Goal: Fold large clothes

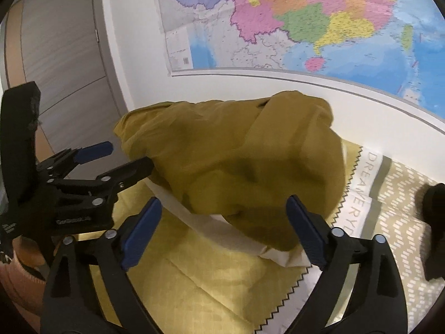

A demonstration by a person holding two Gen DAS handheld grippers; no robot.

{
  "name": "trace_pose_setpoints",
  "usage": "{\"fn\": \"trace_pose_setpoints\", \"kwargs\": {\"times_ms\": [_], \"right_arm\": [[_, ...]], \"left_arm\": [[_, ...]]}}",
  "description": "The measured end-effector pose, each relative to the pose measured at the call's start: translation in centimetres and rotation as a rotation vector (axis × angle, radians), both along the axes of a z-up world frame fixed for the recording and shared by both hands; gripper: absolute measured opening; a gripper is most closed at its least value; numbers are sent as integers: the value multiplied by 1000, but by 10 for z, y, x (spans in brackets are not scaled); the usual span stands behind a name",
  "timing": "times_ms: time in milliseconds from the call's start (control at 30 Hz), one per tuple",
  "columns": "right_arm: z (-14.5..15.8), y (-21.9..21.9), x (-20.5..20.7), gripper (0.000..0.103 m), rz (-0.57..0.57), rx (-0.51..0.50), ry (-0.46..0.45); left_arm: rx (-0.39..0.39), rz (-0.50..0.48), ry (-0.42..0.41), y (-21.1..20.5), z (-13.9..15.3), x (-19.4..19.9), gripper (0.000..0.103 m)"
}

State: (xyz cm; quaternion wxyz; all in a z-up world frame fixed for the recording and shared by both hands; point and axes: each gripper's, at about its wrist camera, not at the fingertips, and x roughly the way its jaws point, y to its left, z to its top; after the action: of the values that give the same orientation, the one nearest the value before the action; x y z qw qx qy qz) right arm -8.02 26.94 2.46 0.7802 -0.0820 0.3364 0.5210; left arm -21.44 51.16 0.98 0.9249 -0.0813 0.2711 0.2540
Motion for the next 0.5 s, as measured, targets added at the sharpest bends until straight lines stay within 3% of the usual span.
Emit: {"fn": "trace_pose_setpoints", "kwargs": {"times_ms": [500], "right_arm": [[-3, -31, -17, 95, -9, 14, -7]], "left_arm": [[-28, 66, -7, -28, -10, -24, 96]]}}
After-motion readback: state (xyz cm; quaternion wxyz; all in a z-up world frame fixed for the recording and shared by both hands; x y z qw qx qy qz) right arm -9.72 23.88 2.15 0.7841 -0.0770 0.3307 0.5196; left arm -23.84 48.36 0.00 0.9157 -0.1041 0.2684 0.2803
